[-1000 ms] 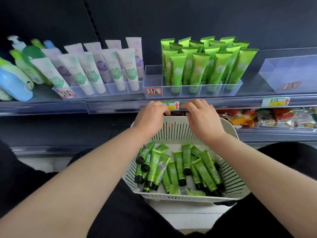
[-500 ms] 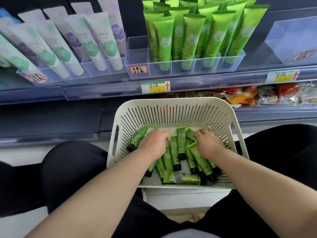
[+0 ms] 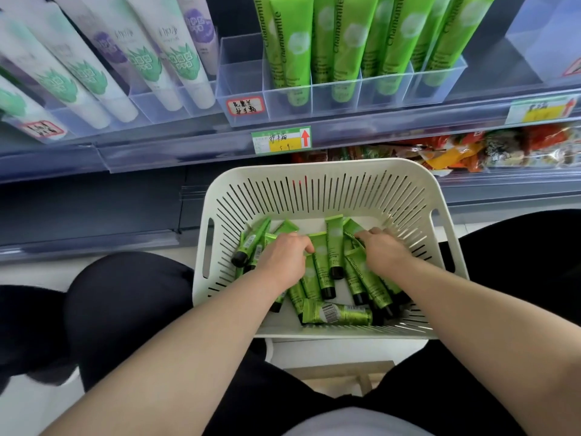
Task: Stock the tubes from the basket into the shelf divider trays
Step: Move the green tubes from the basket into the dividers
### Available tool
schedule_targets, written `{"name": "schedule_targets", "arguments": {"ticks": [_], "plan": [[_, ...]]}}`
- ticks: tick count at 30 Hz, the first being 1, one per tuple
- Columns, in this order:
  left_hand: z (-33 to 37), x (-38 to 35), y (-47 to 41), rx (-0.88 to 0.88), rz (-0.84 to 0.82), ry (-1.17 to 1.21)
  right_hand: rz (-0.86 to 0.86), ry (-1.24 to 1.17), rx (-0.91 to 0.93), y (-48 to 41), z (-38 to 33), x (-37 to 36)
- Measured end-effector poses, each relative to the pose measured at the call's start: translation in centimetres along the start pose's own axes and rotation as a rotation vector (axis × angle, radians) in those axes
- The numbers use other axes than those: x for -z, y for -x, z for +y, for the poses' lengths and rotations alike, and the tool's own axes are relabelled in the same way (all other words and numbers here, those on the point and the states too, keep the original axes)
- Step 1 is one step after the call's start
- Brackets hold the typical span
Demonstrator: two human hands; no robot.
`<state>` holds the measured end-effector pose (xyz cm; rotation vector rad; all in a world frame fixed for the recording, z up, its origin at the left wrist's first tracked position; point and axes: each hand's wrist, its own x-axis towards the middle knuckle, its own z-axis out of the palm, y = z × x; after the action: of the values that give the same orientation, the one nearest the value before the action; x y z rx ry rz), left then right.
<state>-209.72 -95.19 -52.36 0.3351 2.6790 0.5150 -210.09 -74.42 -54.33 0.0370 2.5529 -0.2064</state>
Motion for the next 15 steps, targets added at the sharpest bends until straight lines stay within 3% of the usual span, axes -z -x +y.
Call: {"name": "schedule_targets", "arguments": {"ticks": [15], "plan": [[-1.5,-0.2,1.4,0.020,0.034,0.033,-0.094,-0.263,0.091,-0.2,-1.1,0.5]]}}
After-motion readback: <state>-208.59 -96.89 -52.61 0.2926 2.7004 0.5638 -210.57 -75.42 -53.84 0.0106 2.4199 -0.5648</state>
